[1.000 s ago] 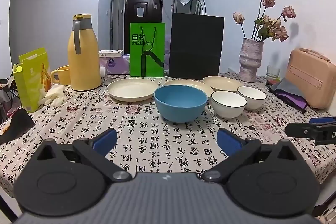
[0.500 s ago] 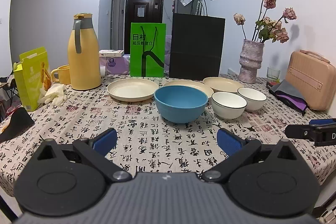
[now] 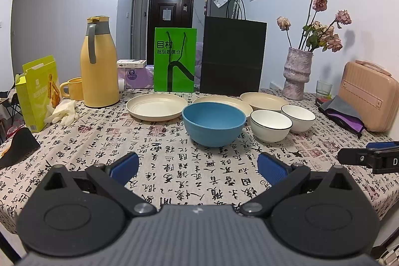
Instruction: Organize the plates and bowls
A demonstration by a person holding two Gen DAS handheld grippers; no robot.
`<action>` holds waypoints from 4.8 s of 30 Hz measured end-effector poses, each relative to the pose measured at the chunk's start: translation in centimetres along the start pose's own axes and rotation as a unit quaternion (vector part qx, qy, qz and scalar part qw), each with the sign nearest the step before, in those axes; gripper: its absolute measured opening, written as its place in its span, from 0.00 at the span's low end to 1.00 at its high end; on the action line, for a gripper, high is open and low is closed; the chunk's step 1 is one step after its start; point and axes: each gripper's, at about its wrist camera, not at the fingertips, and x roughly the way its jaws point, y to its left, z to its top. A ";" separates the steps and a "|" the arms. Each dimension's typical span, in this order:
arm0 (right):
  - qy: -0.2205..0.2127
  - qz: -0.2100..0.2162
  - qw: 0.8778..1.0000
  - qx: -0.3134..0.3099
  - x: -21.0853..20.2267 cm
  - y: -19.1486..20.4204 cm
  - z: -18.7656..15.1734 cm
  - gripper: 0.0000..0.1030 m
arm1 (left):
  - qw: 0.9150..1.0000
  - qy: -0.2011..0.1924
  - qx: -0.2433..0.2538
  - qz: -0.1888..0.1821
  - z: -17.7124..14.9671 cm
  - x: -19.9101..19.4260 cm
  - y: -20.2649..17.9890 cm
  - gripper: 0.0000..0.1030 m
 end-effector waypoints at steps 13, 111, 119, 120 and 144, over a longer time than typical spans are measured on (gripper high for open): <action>0.000 0.000 1.000 0.000 0.0 0.0 0.1 1.00 | 1.000 -0.001 0.000 0.000 0.0 -0.1 0.0 1.00; -0.042 0.085 0.995 -0.012 11.6 4.4 8.6 1.00 | 0.992 -0.035 -0.079 0.093 6.3 7.4 7.1 1.00; -0.048 0.095 0.994 -0.004 14.2 5.2 10.2 1.00 | 0.989 -0.040 -0.091 0.110 7.8 9.5 8.8 1.00; -0.048 0.096 0.994 -0.003 14.5 5.3 10.4 1.00 | 0.989 -0.040 -0.093 0.111 8.0 9.7 8.9 1.00; -0.045 0.092 0.995 0.007 23.5 6.5 15.7 1.00 | 0.982 -0.024 -0.136 0.129 12.3 18.1 12.1 1.00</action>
